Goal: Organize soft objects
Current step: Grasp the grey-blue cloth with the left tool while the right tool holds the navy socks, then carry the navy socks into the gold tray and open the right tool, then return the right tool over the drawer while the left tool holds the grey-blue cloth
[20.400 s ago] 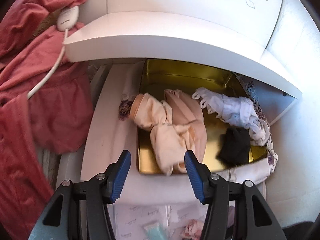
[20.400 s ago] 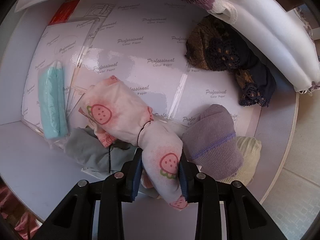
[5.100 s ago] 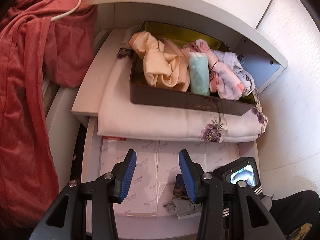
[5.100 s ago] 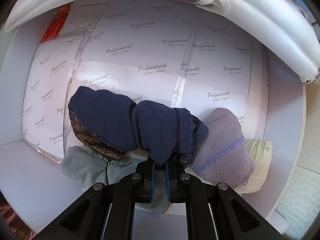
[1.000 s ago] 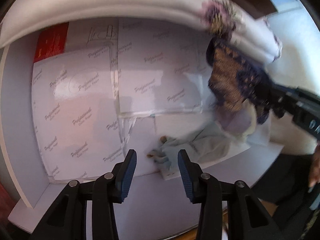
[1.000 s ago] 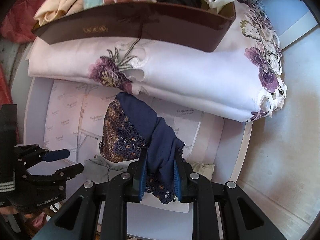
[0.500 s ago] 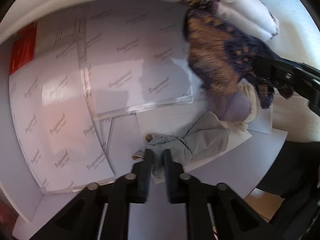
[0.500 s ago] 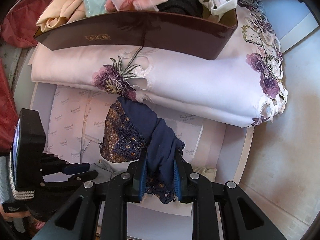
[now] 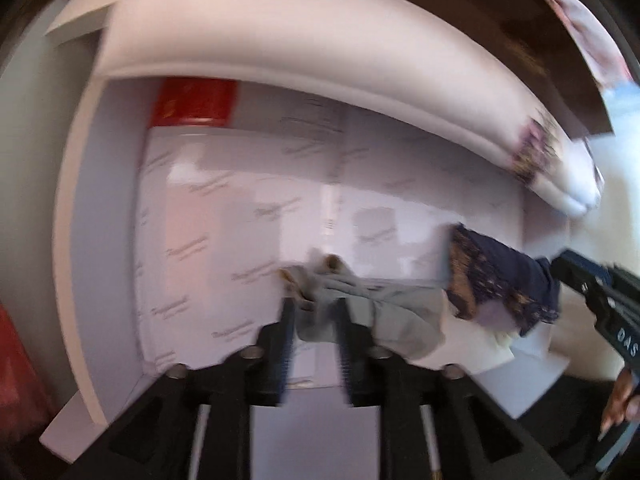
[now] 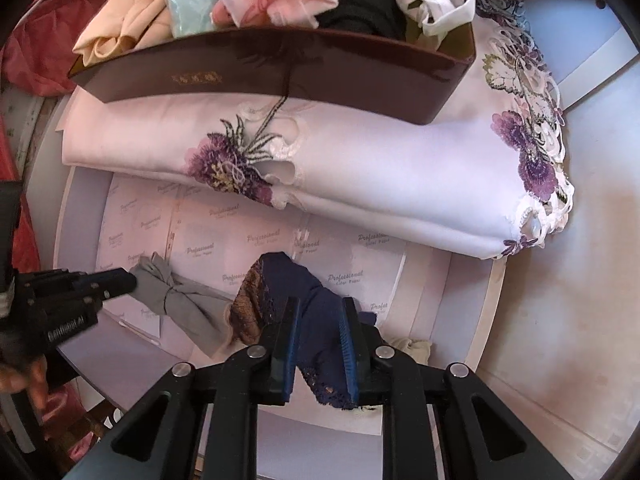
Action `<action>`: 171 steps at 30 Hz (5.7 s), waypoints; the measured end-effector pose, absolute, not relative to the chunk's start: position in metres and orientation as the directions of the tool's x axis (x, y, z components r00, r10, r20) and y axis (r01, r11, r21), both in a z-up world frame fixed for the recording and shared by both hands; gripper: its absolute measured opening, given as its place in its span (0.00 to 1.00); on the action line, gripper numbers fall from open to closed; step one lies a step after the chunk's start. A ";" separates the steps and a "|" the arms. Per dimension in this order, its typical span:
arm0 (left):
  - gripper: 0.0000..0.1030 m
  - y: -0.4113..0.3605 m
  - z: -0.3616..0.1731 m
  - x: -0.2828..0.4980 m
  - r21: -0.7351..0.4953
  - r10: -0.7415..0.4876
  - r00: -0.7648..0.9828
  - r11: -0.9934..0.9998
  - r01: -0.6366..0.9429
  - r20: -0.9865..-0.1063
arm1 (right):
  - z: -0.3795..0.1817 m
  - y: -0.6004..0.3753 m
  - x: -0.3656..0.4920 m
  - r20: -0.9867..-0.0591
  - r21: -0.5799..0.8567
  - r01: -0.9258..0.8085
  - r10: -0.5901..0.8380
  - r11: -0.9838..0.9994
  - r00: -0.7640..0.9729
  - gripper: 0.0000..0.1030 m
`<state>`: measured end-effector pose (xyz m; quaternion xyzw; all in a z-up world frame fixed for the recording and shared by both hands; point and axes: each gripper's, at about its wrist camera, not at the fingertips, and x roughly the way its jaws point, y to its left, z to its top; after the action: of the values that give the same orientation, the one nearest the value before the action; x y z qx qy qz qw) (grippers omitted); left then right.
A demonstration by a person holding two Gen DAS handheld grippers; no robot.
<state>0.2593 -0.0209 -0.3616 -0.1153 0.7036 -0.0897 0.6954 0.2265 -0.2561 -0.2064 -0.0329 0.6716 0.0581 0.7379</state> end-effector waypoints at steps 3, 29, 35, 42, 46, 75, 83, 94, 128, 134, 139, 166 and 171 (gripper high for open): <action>0.29 -0.014 -0.359 0.261 -0.309 -0.309 0.003 0.949 -0.058 -0.951 | -0.207 -0.258 0.229 -0.996 0.030 -0.123 0.041 0.992 0.085 0.19; 0.41 -0.025 -0.402 0.248 -0.323 -0.389 -0.100 0.861 -0.393 -0.916 | -0.243 -0.236 0.223 -0.998 -0.068 -0.233 -0.070 0.970 -0.001 0.50; 0.26 -0.027 -0.386 0.246 -0.333 -0.357 -0.056 0.908 -0.253 -0.932 | -0.257 -0.228 0.221 -0.993 -0.107 -0.273 -0.117 0.956 -0.020 0.53; 0.23 -0.033 -0.366 0.243 -0.269 -0.269 0.006 0.957 -0.106 -0.963 | -0.269 -0.215 0.216 -0.987 -0.155 -0.329 -0.164 0.932 0.000 0.35; 0.20 -0.043 -0.346 0.240 -0.167 -0.167 0.026 0.986 0.015 -0.986 | -0.264 -0.218 0.215 -0.991 -0.129 -0.316 -0.134 0.940 0.006 0.25; 0.21 -0.055 -0.354 0.222 -0.024 -0.040 0.096 0.987 0.159 -0.995 | -0.105 -0.229 0.180 -0.895 0.248 -0.088 0.263 0.965 0.359 0.21; 0.21 -0.054 -0.353 0.221 -0.034 -0.047 0.094 0.989 0.141 -0.994 | -0.054 -0.222 0.226 -0.850 0.208 -0.087 0.224 0.974 0.477 0.21; 0.23 -0.039 -0.359 0.227 -0.086 -0.091 0.069 0.994 0.067 -0.993 | -0.070 -0.193 0.289 -0.878 0.113 -0.112 0.152 0.987 0.454 0.21; 0.24 -0.029 -0.364 0.229 -0.131 -0.133 0.061 0.991 0.036 -0.989 | -0.092 -0.215 0.284 -0.868 0.134 -0.079 0.155 0.988 0.472 0.57; 0.24 -0.029 -0.365 0.229 -0.130 -0.132 0.062 0.991 0.043 -0.989 | -0.093 -0.227 0.245 -0.870 0.117 -0.091 0.146 0.989 0.471 0.62; 0.24 -0.029 -0.365 0.230 -0.129 -0.132 0.064 0.991 0.047 -0.989 | -0.114 -0.249 0.216 -0.902 0.108 -0.072 0.128 0.992 0.413 0.66; 0.20 -0.029 -0.361 0.228 -0.154 -0.158 0.070 0.987 0.054 -0.985 | -0.223 -0.322 0.197 -0.997 0.009 0.251 -0.010 0.968 0.073 0.72; 0.19 -0.031 -0.355 0.228 -0.169 -0.174 0.085 0.984 0.064 -0.981 | -0.225 -0.320 0.198 -0.998 -0.001 0.245 -0.018 0.969 0.065 0.72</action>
<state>0.2278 -0.0307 -0.3549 -0.0411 0.6717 -0.0808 0.7353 0.1978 -0.3203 -0.2249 0.0838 0.6776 -0.0907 0.7249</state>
